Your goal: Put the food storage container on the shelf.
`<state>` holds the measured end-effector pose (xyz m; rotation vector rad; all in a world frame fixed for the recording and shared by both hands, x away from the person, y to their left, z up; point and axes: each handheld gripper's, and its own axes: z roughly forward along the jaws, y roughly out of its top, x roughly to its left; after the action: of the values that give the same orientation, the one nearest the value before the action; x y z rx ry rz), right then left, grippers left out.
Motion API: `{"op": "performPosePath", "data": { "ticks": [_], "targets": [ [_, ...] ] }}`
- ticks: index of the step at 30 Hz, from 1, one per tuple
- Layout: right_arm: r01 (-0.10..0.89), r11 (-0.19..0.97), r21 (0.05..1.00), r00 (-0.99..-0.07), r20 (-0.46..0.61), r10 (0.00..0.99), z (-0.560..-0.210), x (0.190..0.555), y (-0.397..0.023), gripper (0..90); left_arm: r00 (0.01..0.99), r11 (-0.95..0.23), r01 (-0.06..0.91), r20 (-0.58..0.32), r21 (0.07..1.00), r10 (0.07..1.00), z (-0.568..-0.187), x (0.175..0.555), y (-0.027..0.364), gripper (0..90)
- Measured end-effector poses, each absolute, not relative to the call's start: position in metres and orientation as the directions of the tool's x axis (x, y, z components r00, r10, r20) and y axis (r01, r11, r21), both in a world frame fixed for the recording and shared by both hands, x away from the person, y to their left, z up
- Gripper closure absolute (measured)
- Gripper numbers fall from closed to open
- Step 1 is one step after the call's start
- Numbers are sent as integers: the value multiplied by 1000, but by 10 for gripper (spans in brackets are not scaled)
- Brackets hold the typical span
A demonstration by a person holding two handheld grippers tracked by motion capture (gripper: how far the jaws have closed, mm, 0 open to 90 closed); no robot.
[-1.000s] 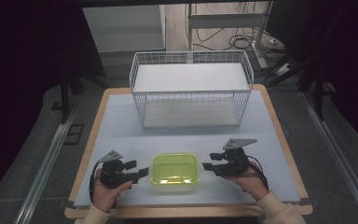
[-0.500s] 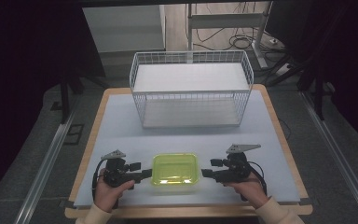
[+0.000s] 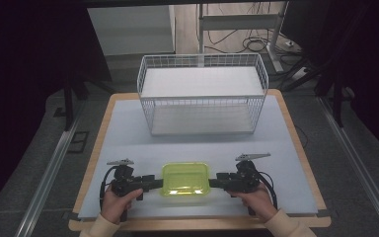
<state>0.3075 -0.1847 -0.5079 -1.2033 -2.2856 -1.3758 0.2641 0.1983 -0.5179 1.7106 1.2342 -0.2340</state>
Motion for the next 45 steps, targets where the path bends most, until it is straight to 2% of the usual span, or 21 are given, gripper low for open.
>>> {"op": "performPosePath", "data": {
  "ticks": [17,23,27,36,45],
  "targets": [
    [802,185,569,-570,632,525,-518,320,-177,564,404,32,859,-714,511,571,-530,278,195,526],
    [817,172,551,-553,663,505,-522,323,-175,660,392,31,868,-723,495,568,-532,280,194,638],
    [823,177,540,-549,672,498,-524,324,-173,687,394,24,870,-725,492,565,-533,280,195,695],
    [843,154,515,-520,710,474,-527,326,-174,714,375,40,887,-766,461,521,-538,281,197,723],
    [841,153,519,-523,708,474,-524,324,-175,747,388,45,877,-760,478,521,-534,278,197,759]
  ]
}}
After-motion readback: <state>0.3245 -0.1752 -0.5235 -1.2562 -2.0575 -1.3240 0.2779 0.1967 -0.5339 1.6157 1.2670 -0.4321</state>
